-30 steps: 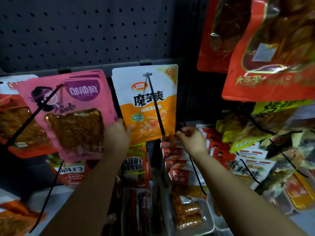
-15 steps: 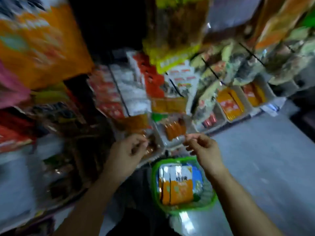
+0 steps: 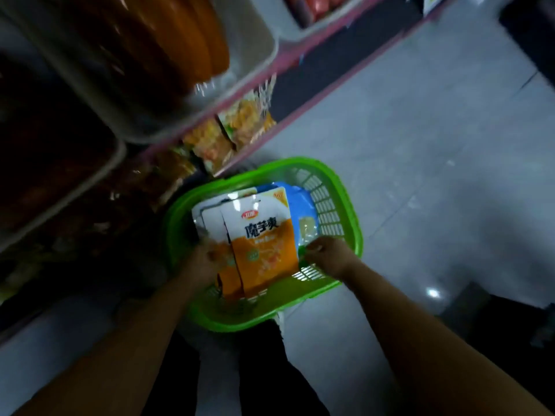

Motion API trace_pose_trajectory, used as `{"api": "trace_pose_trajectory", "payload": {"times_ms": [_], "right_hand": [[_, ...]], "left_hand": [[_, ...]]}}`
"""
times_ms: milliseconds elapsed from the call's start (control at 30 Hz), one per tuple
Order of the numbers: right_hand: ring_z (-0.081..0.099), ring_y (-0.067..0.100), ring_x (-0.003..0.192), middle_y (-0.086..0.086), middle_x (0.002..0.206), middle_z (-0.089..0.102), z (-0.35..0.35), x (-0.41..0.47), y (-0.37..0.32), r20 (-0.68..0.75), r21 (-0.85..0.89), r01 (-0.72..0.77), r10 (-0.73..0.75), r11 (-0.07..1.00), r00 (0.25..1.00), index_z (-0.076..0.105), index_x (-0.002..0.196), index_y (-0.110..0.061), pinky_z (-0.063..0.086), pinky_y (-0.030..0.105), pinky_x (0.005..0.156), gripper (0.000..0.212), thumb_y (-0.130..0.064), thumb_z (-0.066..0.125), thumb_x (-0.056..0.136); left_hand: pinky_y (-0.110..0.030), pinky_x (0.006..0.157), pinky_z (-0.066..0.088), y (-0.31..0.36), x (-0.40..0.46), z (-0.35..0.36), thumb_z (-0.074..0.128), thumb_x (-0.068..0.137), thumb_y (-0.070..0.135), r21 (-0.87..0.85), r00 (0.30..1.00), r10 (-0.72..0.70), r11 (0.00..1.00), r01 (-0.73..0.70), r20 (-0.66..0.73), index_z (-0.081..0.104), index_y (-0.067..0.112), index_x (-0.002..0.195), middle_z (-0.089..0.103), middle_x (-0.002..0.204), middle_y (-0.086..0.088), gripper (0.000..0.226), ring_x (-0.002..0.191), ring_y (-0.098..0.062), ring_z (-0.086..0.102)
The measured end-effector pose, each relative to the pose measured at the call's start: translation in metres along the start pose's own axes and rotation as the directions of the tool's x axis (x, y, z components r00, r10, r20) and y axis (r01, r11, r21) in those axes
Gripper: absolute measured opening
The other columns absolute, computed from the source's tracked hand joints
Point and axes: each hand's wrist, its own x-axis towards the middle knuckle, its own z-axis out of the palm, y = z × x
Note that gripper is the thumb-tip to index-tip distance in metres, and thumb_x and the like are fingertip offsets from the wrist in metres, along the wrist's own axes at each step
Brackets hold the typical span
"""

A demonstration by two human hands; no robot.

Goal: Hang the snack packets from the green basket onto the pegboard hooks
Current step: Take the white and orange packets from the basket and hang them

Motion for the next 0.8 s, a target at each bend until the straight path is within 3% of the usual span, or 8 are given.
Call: {"api": "trace_pose_trajectory", "payload": {"times_ms": [133, 233, 300, 400, 467, 567, 700, 800], "right_hand": [[0.06, 0.032, 0.113, 0.018, 0.124, 0.062, 0.032, 0.096, 0.013, -0.063, -0.021, -0.013, 0.012, 1.0, 0.998, 0.056, 0.127, -0.009, 0.045, 0.036, 0.094, 0.05, -0.027, 0.071, 0.083], [0.055, 0.032, 0.119, 0.018, 0.128, 0.058, 0.052, 0.141, 0.004, -0.149, 0.19, 0.136, -0.108, 0.972, 0.983, 0.047, 0.131, -0.004, 0.043, 0.045, 0.101, 0.058, -0.021, 0.073, 0.082], [0.055, 0.025, 0.115, 0.013, 0.126, 0.057, 0.062, 0.152, -0.003, -0.204, 0.307, 0.204, -0.145, 0.93, 0.968, 0.047, 0.132, -0.006, 0.045, 0.041, 0.1, 0.06, -0.023, 0.074, 0.081], [0.059, 0.02, 0.089, 0.01, 0.097, 0.064, 0.065, 0.154, -0.001, -0.292, 0.367, 0.221, -0.114, 0.903, 0.95, 0.058, 0.108, -0.01, 0.049, 0.033, 0.078, 0.035, -0.025, 0.074, 0.081], [0.06, 0.02, 0.078, 0.014, 0.085, 0.066, 0.061, 0.149, 0.008, -0.306, 0.383, 0.215, -0.097, 0.898, 0.947, 0.063, 0.095, -0.003, 0.049, 0.032, 0.068, 0.026, -0.025, 0.071, 0.083], [0.062, 0.014, 0.069, 0.015, 0.092, 0.068, 0.054, 0.137, 0.028, -0.32, 0.508, 0.172, -0.001, 0.844, 0.948, 0.065, 0.106, 0.001, 0.051, 0.019, 0.058, 0.024, -0.014, 0.066, 0.087], [0.064, 0.028, 0.083, 0.024, 0.101, 0.066, 0.041, 0.101, 0.043, -0.292, 0.657, 0.141, 0.078, 0.741, 0.953, 0.058, 0.115, 0.011, 0.054, 0.04, 0.077, 0.03, 0.001, 0.061, 0.087], [0.069, 0.015, 0.069, 0.004, 0.078, 0.074, 0.026, 0.053, 0.032, -0.283, 0.697, 0.188, 0.024, 0.692, 0.959, 0.066, 0.104, 0.006, 0.057, 0.034, 0.072, 0.021, -0.004, 0.065, 0.086]], "left_hand": [[-0.047, 0.098, 0.041, -0.044, 0.064, 0.019, 0.057, 0.088, -0.002, -0.081, 0.996, -0.037, 0.996, 0.031, -0.079, 0.03, 0.0, 0.139, 0.047, 0.136, -0.021, 0.058, 0.122, -0.036, 0.048], [-0.035, 0.088, 0.043, -0.061, 0.091, 0.027, 0.059, 0.089, 0.006, -0.07, 0.986, 0.044, 0.996, -0.056, -0.163, 0.037, 0.009, 0.134, 0.05, 0.117, -0.002, 0.05, 0.106, -0.018, 0.049], [-0.032, 0.082, 0.042, -0.064, 0.103, 0.029, 0.06, 0.089, 0.013, -0.099, 0.974, 0.047, 0.993, -0.071, -0.222, 0.047, 0.011, 0.122, 0.052, 0.107, 0.001, 0.035, 0.098, -0.017, 0.051], [-0.039, 0.084, 0.05, -0.054, 0.11, 0.033, 0.057, 0.091, 0.016, -0.297, 0.987, -0.002, 0.954, -0.046, -0.159, 0.055, 0.017, 0.117, 0.063, 0.112, -0.002, 0.026, 0.099, -0.024, 0.061], [-0.036, 0.076, 0.052, -0.045, 0.109, 0.038, 0.054, 0.092, 0.014, -0.443, 0.994, -0.024, 0.896, -0.027, -0.109, 0.057, 0.022, 0.115, 0.065, 0.109, -0.004, 0.024, 0.093, -0.022, 0.065], [-0.035, 0.073, 0.053, -0.035, 0.105, 0.041, 0.052, 0.094, 0.015, -0.517, 0.997, -0.033, 0.856, -0.006, -0.066, 0.057, 0.026, 0.103, 0.065, 0.109, -0.008, 0.015, 0.091, -0.024, 0.065], [-0.036, 0.067, 0.054, -0.023, 0.083, 0.028, 0.052, 0.094, 0.019, -0.572, 0.995, -0.081, 0.82, 0.031, -0.061, 0.055, 0.029, 0.111, 0.066, 0.107, -0.006, 0.02, 0.088, -0.024, 0.068], [-0.037, 0.07, 0.054, -0.002, 0.046, 0.013, 0.055, 0.093, 0.02, -0.607, 0.991, -0.094, 0.795, 0.015, -0.098, 0.059, 0.027, 0.113, 0.068, 0.105, -0.007, 0.022, 0.088, -0.026, 0.067]]}}
